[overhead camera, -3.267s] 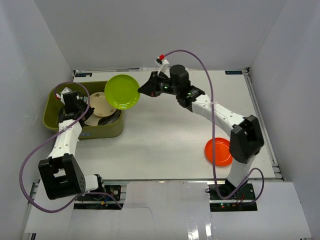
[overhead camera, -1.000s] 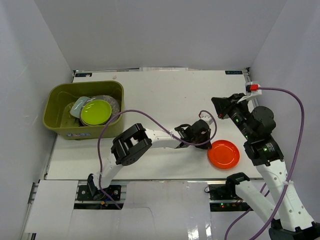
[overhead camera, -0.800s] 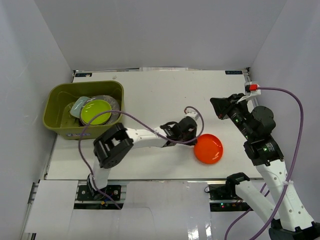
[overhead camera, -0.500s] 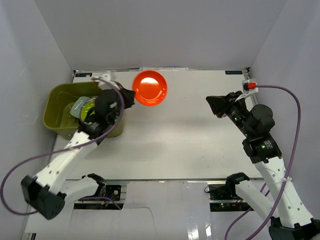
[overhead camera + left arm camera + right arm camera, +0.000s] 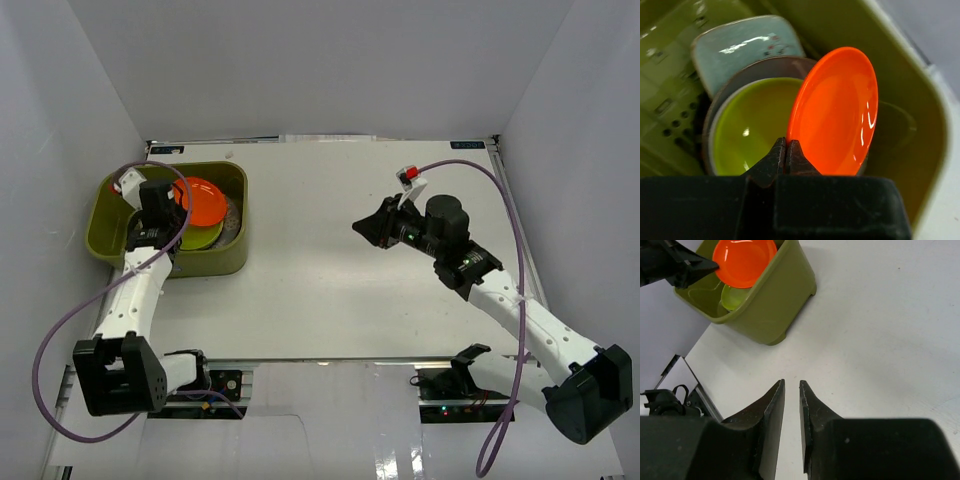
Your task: Place the plates into the plastic bin on the countertop
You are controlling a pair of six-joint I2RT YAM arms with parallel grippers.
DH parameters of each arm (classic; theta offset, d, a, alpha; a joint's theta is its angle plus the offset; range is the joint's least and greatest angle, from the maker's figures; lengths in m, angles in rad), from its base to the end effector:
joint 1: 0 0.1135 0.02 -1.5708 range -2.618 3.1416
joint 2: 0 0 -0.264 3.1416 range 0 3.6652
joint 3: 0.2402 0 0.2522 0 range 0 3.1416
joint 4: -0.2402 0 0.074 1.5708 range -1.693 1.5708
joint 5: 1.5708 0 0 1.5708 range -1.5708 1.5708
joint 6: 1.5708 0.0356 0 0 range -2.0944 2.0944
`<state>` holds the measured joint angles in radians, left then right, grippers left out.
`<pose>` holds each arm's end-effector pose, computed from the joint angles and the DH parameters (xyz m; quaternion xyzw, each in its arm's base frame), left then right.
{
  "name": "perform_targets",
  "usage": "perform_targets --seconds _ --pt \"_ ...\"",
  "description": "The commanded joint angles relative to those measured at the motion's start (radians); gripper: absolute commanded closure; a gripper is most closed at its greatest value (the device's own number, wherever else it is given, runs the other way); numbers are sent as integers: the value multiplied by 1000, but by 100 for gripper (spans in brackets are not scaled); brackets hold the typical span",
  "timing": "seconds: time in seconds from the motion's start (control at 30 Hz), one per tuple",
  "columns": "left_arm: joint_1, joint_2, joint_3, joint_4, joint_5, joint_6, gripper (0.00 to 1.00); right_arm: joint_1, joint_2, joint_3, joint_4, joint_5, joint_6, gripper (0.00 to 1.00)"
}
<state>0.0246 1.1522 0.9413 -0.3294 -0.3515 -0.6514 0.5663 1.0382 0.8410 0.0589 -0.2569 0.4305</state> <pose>0.2565 0.0186 0.3068 -0.3654 0.7797 -0.0048 0.5084 0.2022 0.1392 0.3368 -0.1347 0.7406 0.3961 0.5258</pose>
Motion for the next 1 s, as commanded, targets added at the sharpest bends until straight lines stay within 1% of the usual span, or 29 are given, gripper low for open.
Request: perform_targets --seconds 0.0,0.03,0.07,0.1,0.17,0.2,0.23,0.33,0.37,0.4,0.43,0.47,0.5,0.53,0.57,0.6,0.67,0.7,0.73,0.77,0.83,0.87,0.93,0.97 --pt "46 -11 14 -16 34 -37 100 20 -4 -25 73 31 -24 76" --pt "47 -19 8 -7 25 -39 100 23 -3 -31 78 34 -24 76" --pt "51 -20 -4 -4 19 -39 91 23 -1 -36 81 34 -24 76" --pt "52 -22 -6 -3 -1 -39 76 23 3 -40 82 31 -24 76" --pt "54 -16 7 -23 -26 -42 39 24 2 -42 79 30 -24 75" --pt "54 -16 14 -33 -33 -42 6 26 -1 -42 78 31 -24 72" --pt "54 -19 22 -36 -14 -37 2 24 -3 -43 75 33 -26 71" --pt "54 -69 47 -34 57 -34 2 26 -21 -30 49 51 -39 61" --pt "54 -112 48 -28 77 -33 2 24 -27 -25 38 68 -45 58" --pt "52 -135 53 -23 100 -30 2 26 -49 -22 19 76 -47 52" --pt "52 -158 56 -16 124 -27 2 26 -61 -16 10 87 -58 49" --pt "52 -181 57 -11 199 -22 2 24 -73 -13 1 111 -62 46" --pt "51 -228 53 -4 250 -8 2 26 -98 -10 -16 123 -68 36" --pt "40 -250 45 19 306 5 2 26 -110 -3 -28 139 -81 30" --pt "25 -273 36 27 430 22 2 24 -124 1 -39 166 -88 19" --pt "-13 -311 13 38 477 57 2 24 -150 7 -57 176 -99 10" --pt "-98 -348 -21 41 569 105 2 24 -174 24 -119 214 -142 10" --pt "-168 -391 -42 38 578 130 2 24 -196 30 -142 225 -162 10" --pt "-198 -413 -94 33 582 166 2 24 -207 30 -180 234 -182 10" --pt "-215 -437 -125 33 642 179 2 24 -220 30 -203 272 -211 10" --pt "-224 -506 -209 35 715 194 2 24 -274 18 -250 349 -214 10" --pt "-224 -526 -231 38 742 197 2 26 -299 -17 -251 399 -208 10" --pt "-224 -577 -266 39 784 200 2 26 -380 -74 -197 403 -200 10" --pt "-224 -588 -271 44 796 206 2 24 -421 -133 -173 391 -197 10"
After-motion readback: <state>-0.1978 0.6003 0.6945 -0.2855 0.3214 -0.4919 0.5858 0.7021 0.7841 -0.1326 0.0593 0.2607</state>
